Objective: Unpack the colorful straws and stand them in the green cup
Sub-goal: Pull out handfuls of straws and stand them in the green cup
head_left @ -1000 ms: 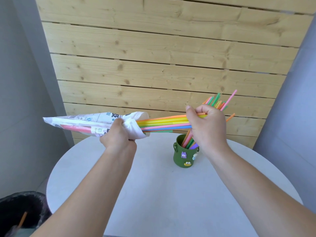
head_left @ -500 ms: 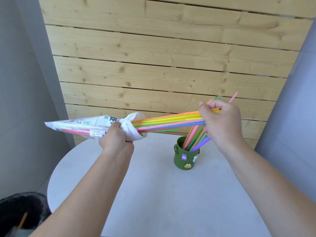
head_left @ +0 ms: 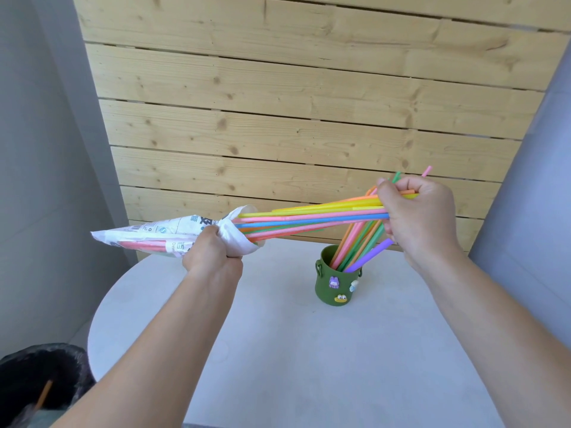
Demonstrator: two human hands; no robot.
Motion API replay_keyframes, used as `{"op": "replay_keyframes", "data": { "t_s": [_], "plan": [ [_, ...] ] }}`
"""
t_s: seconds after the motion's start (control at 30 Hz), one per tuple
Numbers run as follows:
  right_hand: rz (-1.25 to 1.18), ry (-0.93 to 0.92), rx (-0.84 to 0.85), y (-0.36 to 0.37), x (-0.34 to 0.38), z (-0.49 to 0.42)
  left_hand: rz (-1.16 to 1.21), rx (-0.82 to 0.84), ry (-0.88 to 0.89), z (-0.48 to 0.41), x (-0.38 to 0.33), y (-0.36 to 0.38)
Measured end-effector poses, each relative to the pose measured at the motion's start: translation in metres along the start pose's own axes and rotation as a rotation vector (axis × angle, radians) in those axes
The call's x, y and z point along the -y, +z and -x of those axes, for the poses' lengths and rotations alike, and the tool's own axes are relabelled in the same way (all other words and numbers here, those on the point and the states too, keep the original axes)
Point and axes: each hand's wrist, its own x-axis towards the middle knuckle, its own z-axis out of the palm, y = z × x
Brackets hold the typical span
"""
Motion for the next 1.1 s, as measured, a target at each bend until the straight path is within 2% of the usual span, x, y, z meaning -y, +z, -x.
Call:
{"op": "replay_keyframes", "data": {
  "t_s": [0.8,1.1],
  "plan": [
    [-0.013,0.035,-0.055,-0.035,0.006,-0.015,0.005,-0.006,-0.006,0.003,-0.003,-0.003],
    [-0.014,0.048,-0.13,-0.057,0.008,-0.024,0.018,-0.004,0.016,0.003,-0.004,-0.005]
  ]
}}
